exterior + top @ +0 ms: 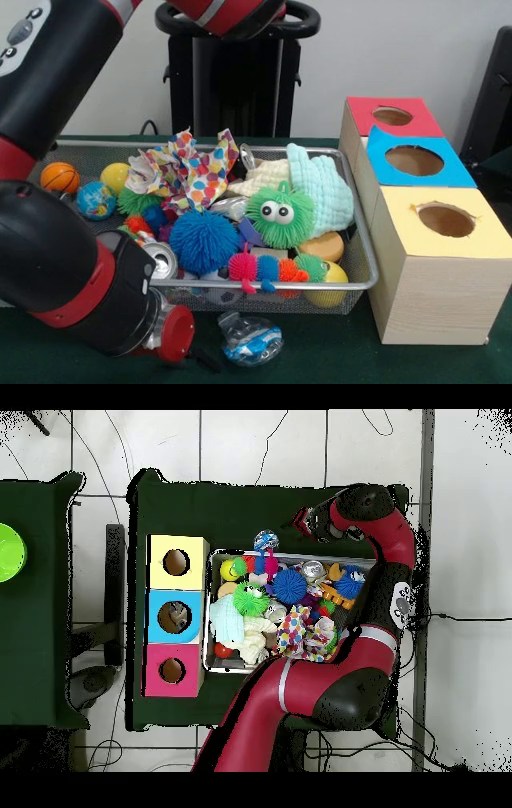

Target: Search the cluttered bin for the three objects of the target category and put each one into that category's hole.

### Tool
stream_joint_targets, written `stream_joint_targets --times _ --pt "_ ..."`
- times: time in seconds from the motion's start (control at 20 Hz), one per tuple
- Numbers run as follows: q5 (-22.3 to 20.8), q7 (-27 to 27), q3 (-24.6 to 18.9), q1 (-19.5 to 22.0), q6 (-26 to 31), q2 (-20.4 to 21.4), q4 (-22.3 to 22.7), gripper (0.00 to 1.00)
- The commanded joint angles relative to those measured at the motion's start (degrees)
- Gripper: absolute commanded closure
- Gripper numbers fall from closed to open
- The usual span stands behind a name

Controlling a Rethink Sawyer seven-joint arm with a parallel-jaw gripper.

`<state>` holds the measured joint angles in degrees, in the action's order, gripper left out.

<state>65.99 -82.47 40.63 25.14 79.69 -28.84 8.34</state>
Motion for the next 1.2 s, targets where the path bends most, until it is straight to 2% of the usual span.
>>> stream_joint_targets --times 0.05,0.2,0.5,0.7,0.85,1.2 --pt "-11.48 -3.51 -11.92 -3.51 -17.07 2.65 27.14 0.00" --pt "-12.46 -2.45 -12.75 -3.52 -17.58 3.28 27.92 0.00" --pt "-14.44 -1.50 -13.08 -2.96 -13.85 1.81 24.74 0.00" --pt "-16.55 0.84 -10.45 -1.72 -7.94 -2.01 17.28 0.00" --pt "-17.18 4.86 -7.69 -0.28 -3.11 -5.44 10.75 0.00" --pt "-15.32 7.03 -5.49 1.41 4.67 -9.14 4.84 0.00"
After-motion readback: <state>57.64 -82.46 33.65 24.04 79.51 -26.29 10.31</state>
